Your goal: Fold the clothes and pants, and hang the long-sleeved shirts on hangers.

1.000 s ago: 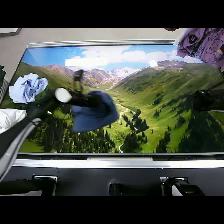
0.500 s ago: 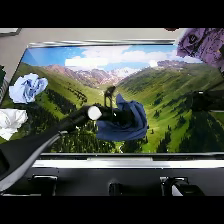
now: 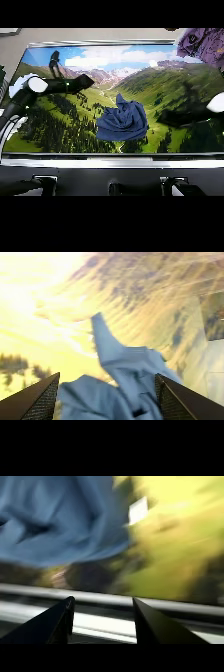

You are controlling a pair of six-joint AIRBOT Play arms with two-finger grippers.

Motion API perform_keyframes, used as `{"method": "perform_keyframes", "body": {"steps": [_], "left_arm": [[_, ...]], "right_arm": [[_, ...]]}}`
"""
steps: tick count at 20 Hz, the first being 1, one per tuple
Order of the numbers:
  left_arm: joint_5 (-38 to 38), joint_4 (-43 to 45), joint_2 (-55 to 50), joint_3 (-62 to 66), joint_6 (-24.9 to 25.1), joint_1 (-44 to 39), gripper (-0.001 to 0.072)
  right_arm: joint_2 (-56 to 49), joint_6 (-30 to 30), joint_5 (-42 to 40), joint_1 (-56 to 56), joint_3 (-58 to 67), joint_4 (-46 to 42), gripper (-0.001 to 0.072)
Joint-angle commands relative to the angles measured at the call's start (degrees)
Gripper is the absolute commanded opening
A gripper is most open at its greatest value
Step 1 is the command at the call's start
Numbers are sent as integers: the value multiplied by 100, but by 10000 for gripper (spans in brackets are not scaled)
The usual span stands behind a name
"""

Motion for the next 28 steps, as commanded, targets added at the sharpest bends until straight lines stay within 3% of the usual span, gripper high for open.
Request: {"method": "perform_keyframes", "body": {"steps": [1, 5, 16, 17, 19, 20, 21, 24, 28], "left_arm": [[-402, -7, -33, -2, 76, 378, 710], [-400, -7, -57, -2, 76, 376, 708], [-407, -15, -168, -2, 46, 374, 710], [-413, -35, -221, -2, -52, 374, 710], [-468, -105, -376, 0, -179, 363, 710], [-463, -190, -483, 2, -168, 330, 710], [-459, -313, -601, 11, -59, 267, 710], [-533, -1051, -1147, 212, 743, -72, 709], [-704, -1078, -2271, 1281, 734, -654, 710]], "right_arm": [[-20, -138, -1294, 7, -1784, 1810, 439], [-20, -138, -2070, 7, -2544, 1851, 442], [-251, -306, -3423, 11, -2553, 2124, 459], [-433, -343, -3338, 11, -2553, 2173, 428], [-741, -826, -3167, 11, -2553, 2426, 232], [-828, -1003, -3132, 11, -2553, 2509, 96], [-841, -1058, -3147, 9, -2553, 2522, 32], [-772, -1036, -3180, 9, -2546, 2522, 31], [-686, -1038, -2959, 9, -2546, 2511, 31]]}}
